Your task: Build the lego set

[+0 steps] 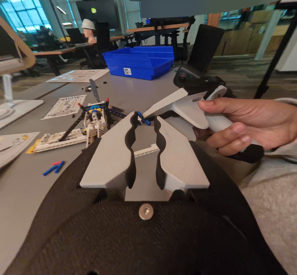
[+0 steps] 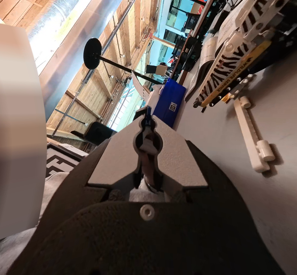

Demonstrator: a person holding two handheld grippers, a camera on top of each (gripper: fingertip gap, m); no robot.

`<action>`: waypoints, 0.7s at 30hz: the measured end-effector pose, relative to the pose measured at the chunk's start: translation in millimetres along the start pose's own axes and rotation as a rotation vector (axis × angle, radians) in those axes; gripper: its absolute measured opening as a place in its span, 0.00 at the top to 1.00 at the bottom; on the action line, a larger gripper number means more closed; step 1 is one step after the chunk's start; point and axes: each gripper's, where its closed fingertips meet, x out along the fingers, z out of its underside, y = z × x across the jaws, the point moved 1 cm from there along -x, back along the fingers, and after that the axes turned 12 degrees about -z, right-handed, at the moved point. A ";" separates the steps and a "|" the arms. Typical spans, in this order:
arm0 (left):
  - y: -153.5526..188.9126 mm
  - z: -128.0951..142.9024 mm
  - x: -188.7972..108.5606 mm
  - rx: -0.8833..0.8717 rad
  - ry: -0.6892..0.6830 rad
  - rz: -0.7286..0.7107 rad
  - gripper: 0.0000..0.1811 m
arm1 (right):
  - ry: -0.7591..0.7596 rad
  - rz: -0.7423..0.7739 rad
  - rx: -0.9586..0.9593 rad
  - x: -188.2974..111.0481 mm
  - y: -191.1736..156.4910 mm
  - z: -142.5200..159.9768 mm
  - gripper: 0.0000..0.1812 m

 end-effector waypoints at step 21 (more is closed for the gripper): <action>1.6 0.6 -4.0 -0.105 -0.010 0.115 0.91 | -0.036 -0.085 0.122 -7.7 0.6 -2.6 0.99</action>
